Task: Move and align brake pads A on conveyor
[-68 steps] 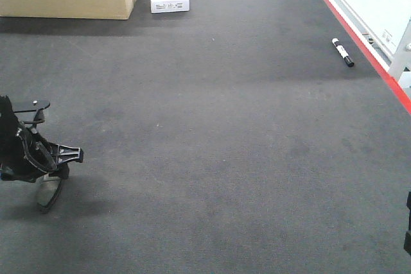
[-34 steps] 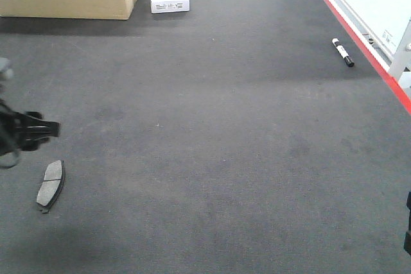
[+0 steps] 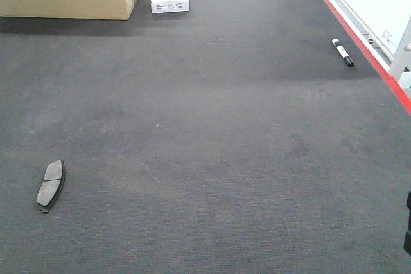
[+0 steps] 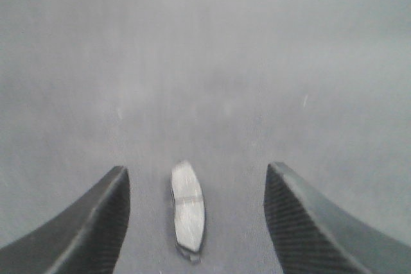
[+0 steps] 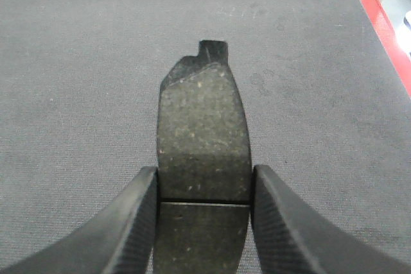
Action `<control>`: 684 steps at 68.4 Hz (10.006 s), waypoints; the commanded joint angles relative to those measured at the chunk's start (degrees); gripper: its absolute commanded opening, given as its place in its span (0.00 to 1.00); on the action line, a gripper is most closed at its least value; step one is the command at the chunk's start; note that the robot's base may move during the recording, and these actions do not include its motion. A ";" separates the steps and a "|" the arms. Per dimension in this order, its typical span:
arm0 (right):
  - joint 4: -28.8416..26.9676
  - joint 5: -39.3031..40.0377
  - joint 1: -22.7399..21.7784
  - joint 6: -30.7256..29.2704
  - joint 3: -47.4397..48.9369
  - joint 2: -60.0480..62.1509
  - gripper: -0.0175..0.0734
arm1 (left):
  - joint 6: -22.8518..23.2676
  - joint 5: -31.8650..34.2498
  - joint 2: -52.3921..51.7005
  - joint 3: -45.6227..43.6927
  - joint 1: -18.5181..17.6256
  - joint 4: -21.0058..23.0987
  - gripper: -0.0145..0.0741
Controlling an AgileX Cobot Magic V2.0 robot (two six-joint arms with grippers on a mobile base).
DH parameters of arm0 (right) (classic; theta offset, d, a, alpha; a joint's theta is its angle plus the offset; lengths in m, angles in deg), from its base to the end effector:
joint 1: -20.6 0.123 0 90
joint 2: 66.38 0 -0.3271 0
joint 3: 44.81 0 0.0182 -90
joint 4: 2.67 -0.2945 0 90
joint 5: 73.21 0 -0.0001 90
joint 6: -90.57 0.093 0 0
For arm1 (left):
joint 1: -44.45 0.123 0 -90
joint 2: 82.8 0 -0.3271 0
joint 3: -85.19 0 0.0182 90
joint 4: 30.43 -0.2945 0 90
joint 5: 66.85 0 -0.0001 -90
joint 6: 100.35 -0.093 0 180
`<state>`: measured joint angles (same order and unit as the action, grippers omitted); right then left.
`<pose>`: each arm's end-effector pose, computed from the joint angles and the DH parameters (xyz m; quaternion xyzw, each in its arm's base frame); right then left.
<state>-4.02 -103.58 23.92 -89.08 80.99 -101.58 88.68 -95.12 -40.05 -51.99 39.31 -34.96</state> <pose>0.1074 0.0073 0.2866 -0.0166 0.8648 0.0263 0.5011 0.1368 -0.0088 0.3484 -0.0095 0.8374 -0.0329 0.5455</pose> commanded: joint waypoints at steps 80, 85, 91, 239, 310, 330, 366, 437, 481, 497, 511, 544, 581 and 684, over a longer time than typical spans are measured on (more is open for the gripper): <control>0.17 4.88 -0.31 -0.35 1.83 -0.03 0.19 | -3.47 5.30 -23.66 12.42 -0.19 0.25 0.65; 0.17 4.88 -0.31 -0.35 1.83 -0.03 0.19 | -3.47 5.30 -23.66 12.42 -0.19 0.25 0.65; 0.17 4.88 -0.31 -0.35 1.83 -0.03 0.19 | -3.47 5.30 -23.66 12.42 -0.19 0.25 0.65; -7.62 -9.51 -0.21 -12.88 41.54 -73.15 0.27 | -3.47 5.30 -23.66 12.42 -0.19 0.25 0.65; -7.50 -4.30 -0.21 -10.55 22.63 -35.00 0.66 | -3.47 5.24 -23.66 12.42 -0.19 0.25 0.65; -9.73 2.88 -0.21 -11.24 7.73 -1.24 0.66 | -3.47 5.24 -23.66 12.42 -0.19 0.25 0.65; -9.49 5.24 -0.33 -11.25 -3.50 20.60 0.66 | -3.47 5.26 -23.66 12.42 -0.19 0.20 0.65; -9.62 5.04 -0.33 -10.59 -3.50 20.60 0.66 | -3.47 5.26 -23.66 12.42 -0.19 0.20 0.65; -9.57 5.09 -0.33 -10.59 -3.50 20.60 0.66 | -3.47 5.26 -23.60 12.42 -0.19 0.20 0.65; -9.57 5.09 -0.33 -10.59 -3.50 20.60 0.66 | -3.47 5.26 -23.60 12.42 -0.19 0.20 0.65; -9.57 5.09 -0.33 -10.59 -3.50 20.60 0.66 | -3.47 5.26 -23.60 12.42 -0.19 0.20 0.65; -9.57 4.79 -0.33 -10.59 -3.50 20.60 0.66 | -3.47 5.26 -23.60 12.42 -0.19 0.20 0.65; -9.57 4.79 -0.33 -10.59 -3.50 20.60 0.66 | -3.47 5.26 -23.60 12.42 -0.19 0.20 0.65; -9.57 4.78 -0.33 -10.59 -3.50 20.60 0.66 | -3.47 5.26 -23.60 12.42 -0.19 0.20 0.65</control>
<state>-13.55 -102.68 23.92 -99.53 76.05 -80.30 85.17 -93.96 -64.19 -38.08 39.31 -34.96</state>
